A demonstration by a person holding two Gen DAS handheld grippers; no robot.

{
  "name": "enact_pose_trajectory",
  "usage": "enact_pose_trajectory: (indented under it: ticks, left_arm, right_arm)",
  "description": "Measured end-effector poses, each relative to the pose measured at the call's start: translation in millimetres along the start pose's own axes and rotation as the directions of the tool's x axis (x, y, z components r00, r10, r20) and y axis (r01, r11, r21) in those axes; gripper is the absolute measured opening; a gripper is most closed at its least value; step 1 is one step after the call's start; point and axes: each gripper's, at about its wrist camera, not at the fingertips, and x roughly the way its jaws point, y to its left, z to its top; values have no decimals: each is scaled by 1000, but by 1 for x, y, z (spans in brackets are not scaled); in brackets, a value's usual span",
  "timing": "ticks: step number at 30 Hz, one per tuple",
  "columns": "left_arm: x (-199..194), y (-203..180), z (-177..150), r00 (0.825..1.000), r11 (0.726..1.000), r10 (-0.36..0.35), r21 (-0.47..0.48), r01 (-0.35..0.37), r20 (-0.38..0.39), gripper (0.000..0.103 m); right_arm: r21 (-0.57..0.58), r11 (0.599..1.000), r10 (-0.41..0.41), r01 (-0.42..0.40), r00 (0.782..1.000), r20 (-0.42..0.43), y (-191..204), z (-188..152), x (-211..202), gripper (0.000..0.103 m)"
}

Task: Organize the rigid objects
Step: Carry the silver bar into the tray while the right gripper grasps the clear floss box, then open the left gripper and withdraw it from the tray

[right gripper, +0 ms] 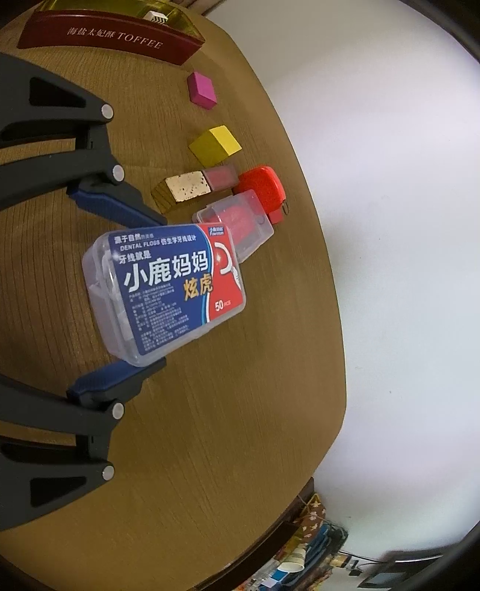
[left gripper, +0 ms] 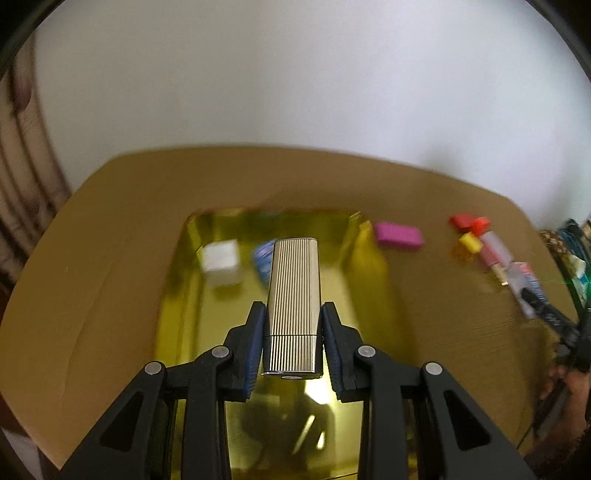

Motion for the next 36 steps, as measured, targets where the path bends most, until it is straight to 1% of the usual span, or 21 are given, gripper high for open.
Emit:
enact_pose_trajectory:
  ticks: [3, 7, 10, 12, 14, 16, 18, 21, 22, 24, 26, 29, 31, 36]
  left_arm:
    - [12, 18, -6, 998, 999, 29, -26, -30, -53, 27]
    - [25, 30, -11, 991, 997, 65, -25, -68, -113, 27]
    - [32, 36, -13, 988, 997, 72, -27, -76, -138, 27]
    - [36, 32, -13, 987, 996, 74, -28, -79, -140, 28]
    - [36, 31, -12, 989, 996, 80, -28, -84, -128, 28]
    - [32, 31, -14, 991, 995, 79, -44, -85, -112, 35]
    - [24, 33, -16, 995, 995, 63, -68, -69, -81, 54]
    - [10, 34, -23, 998, 995, 48, -83, -50, -28, 62]
    - [5, 33, -25, 999, 996, 51, -78, -52, -11, 63]
    - [-1, 31, -29, 997, 995, 78, -68, -77, 16, 71]
    - [-5, 32, -33, 995, 993, 96, -67, -94, 33, 73]
    - [-8, 31, -39, 995, 994, 88, -66, -85, 39, 73]
    - [-10, 29, -40, 995, 995, 89, -59, -86, 45, 73]
    - [-15, 20, -40, 994, 996, 86, -32, -84, 68, 73]
  right_arm:
    - [1, 1000, -9, 9, 1000, 4, -1, 1, -1, 69]
    - [1, 1000, -24, 24, 999, 29, 4, -1, -10, 68]
    - [-9, 999, -42, 42, 997, 60, 8, -3, -17, 67]
    - [-18, 999, -50, 51, 996, 80, 12, -4, -22, 67]
    - [-26, 998, -55, 58, 994, 92, 15, -4, -24, 67]
    - [-30, 998, -57, 60, 993, 100, 17, -3, -25, 67]
    - [-30, 998, -56, 60, 993, 107, 17, -3, -27, 67]
    - [-26, 998, -51, 54, 993, 106, 16, -3, -27, 67]
    - [-26, 998, -48, 51, 993, 104, 15, -4, -28, 67]
    - [-30, 999, -40, 43, 995, 91, 16, -5, -28, 67]
    - [-46, 998, -29, 33, 997, 75, 19, -7, -29, 67]
    - [-76, 997, 1, 4, 998, 66, 28, -12, -37, 67]
    - [-98, 995, 37, -31, 997, 65, 41, -13, -48, 67]
    - [-173, 980, 114, -97, 989, 94, 80, -4, -80, 67]
